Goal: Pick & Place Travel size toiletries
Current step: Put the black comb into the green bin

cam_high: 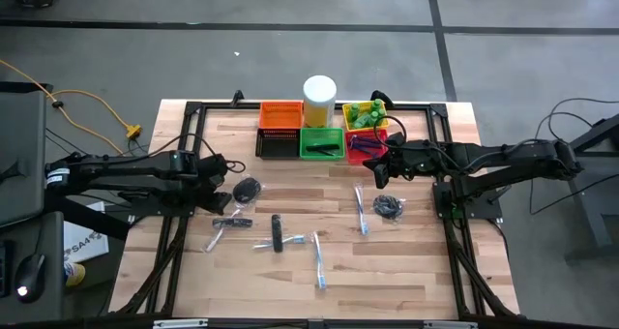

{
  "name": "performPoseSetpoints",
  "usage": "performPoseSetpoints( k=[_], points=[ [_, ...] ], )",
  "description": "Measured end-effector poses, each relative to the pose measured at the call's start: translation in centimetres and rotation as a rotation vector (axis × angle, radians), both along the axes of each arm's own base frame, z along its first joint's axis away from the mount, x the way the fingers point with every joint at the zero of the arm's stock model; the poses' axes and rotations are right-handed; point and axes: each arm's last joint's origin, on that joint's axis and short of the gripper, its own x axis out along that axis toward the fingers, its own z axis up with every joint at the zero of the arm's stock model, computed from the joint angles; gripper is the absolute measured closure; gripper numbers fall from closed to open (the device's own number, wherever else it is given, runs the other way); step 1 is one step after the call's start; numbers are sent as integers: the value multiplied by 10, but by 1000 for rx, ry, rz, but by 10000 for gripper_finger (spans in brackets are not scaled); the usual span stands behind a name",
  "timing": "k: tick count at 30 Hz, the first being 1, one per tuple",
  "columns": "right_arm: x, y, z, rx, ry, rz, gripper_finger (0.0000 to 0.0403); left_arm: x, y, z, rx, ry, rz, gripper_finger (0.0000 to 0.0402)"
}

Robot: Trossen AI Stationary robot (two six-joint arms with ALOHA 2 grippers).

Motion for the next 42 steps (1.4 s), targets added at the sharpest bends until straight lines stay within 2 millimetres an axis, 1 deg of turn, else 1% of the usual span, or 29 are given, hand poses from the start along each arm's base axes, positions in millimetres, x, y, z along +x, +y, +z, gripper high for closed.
performPoseSetpoints(
  k=[16, 23, 35, 38, 42],
  points=[
    [0, 0, 0, -7, 2, 4, 400, 6, 2, -7, -28, 87, 50, 236],
    [0, 0, 0, -22, 7, 13, 400, 11, 1, -11, -80, 55, -25, 236],
    [0, 0, 0, -28, 8, 16, 400, 15, 1, -19, -139, 99, -79, 236],
    [0, 0, 0, -31, 9, 18, 400, 17, 0, -18, -181, 72, -102, 236],
    [0, 0, 0, -41, 13, 25, 400, 18, 0, -18, -188, 56, -110, 236]
  ],
)
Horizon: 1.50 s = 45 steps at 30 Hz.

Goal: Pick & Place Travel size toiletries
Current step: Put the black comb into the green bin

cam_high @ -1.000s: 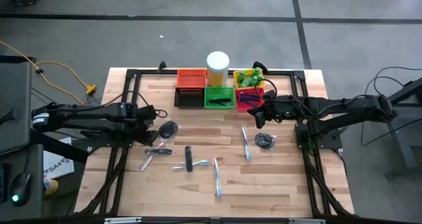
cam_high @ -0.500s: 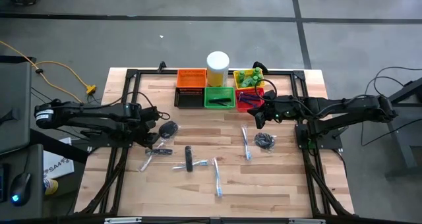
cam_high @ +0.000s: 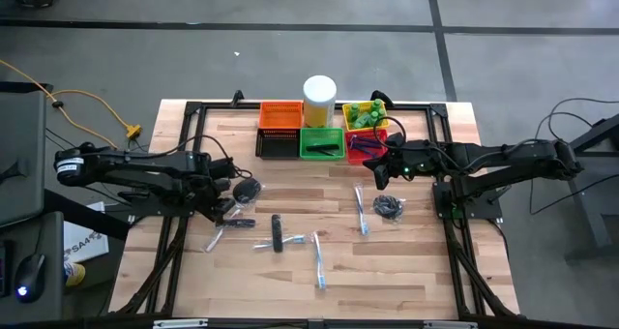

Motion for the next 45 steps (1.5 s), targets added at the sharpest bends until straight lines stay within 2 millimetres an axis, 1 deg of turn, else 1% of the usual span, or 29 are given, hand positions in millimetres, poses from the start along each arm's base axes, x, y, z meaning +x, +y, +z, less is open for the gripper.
performPoseSetpoints(
  k=[6, 17, 21, 24, 27, 30, 33, 36, 38, 42, 45],
  points=[
    [0, 0, 0, -9, 3, 5, 400, 0, 0, 0, -9, 14, 20, 236],
    [0, 0, 0, -27, 8, 16, 401, 0, 1, 0, 24, 21, 26, 236],
    [0, 0, 0, -30, 9, 18, 401, 3, 2, 7, 46, -17, -17, 236],
    [0, 0, 0, -29, 9, 19, 401, 9, 3, 21, 118, -68, -91, 236],
    [0, 0, 0, -30, 9, 18, 401, 18, 0, 40, 254, -117, -200, 236],
    [0, 0, 0, -30, 10, 18, 401, 28, -5, 58, 393, -193, -312, 236],
    [0, 0, 0, -30, 10, 18, 401, 34, -13, 69, 481, -283, -448, 236],
    [0, 0, 0, -30, 10, 18, 401, 39, -22, 71, 533, -350, -565, 233],
    [0, 0, 0, -30, 10, 18, 401, 41, -26, 69, 539, -346, -615, 223],
    [0, 0, 0, -28, 9, 17, 401, 46, -35, 59, 564, -292, -703, 184],
    [0, 0, 0, -29, 9, 16, 401, 53, -44, 50, 581, -281, -791, 157]
  ],
)
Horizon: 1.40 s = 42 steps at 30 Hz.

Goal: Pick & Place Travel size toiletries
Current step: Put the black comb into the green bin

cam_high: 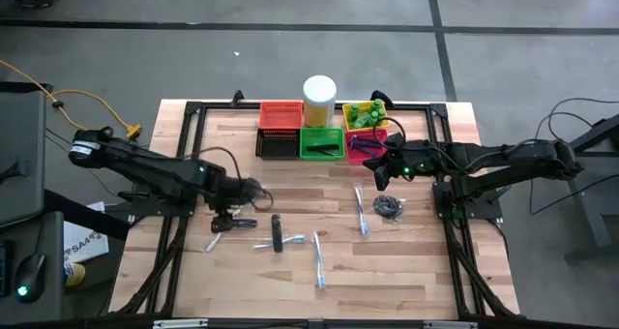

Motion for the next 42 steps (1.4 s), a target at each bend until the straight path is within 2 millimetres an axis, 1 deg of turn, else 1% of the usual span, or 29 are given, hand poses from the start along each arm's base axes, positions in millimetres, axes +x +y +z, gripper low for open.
performPoseSetpoints(
  k=[5, 8, 12, 19, 22, 28, 34, 42],
  points=[
    [0, 0, 0, 1, 0, -1, 401, 7, -18, -13, 107, 15, -126, 150],
    [0, 0, 0, 4, -1, -3, 401, 10, -27, -19, 141, 5, -167, 154],
    [0, 0, 0, 5, 0, -3, 401, 12, -33, -21, 202, -28, -188, 157],
    [8, 0, -5, 7, 15, -3, 401, 14, -34, -20, 278, -75, -203, 158],
    [12, 1, -11, 20, 47, 16, 400, 15, -34, -20, 264, -80, -230, 158],
    [19, 2, -15, 39, 48, 46, 400, 15, -35, -20, 249, -81, -239, 158],
    [19, 2, -15, 38, 49, 61, 400, 16, -37, -20, 188, -92, -243, 158],
    [19, 2, -15, 36, 50, 62, 400, 18, -38, -22, 192, -94, -242, 158]
  ],
)
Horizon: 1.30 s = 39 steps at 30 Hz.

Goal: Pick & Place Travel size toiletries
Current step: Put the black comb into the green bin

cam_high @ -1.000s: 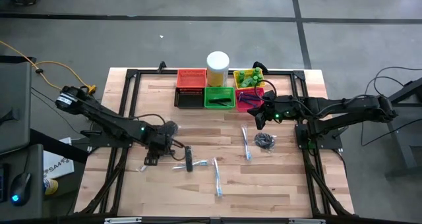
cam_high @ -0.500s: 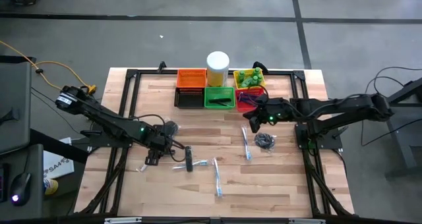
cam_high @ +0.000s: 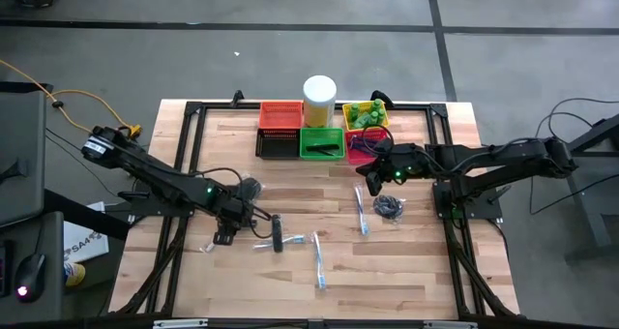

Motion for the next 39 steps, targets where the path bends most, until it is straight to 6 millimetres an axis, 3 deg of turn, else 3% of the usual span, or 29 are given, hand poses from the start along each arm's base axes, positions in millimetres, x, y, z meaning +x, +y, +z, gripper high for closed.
performPoseSetpoints(
  k=[16, 27, 39],
  points=[
    [0, 0, 0, -14, -3, 13, 400, 7, -4, -23, 43, 108, -6, 164],
    [0, 0, 0, -20, -1, 17, 400, 7, -3, -24, 49, 110, 0, 278],
    [0, 0, 0, -20, -1, 17, 400, 7, -3, -24, 45, 111, 23, 265]
  ],
)
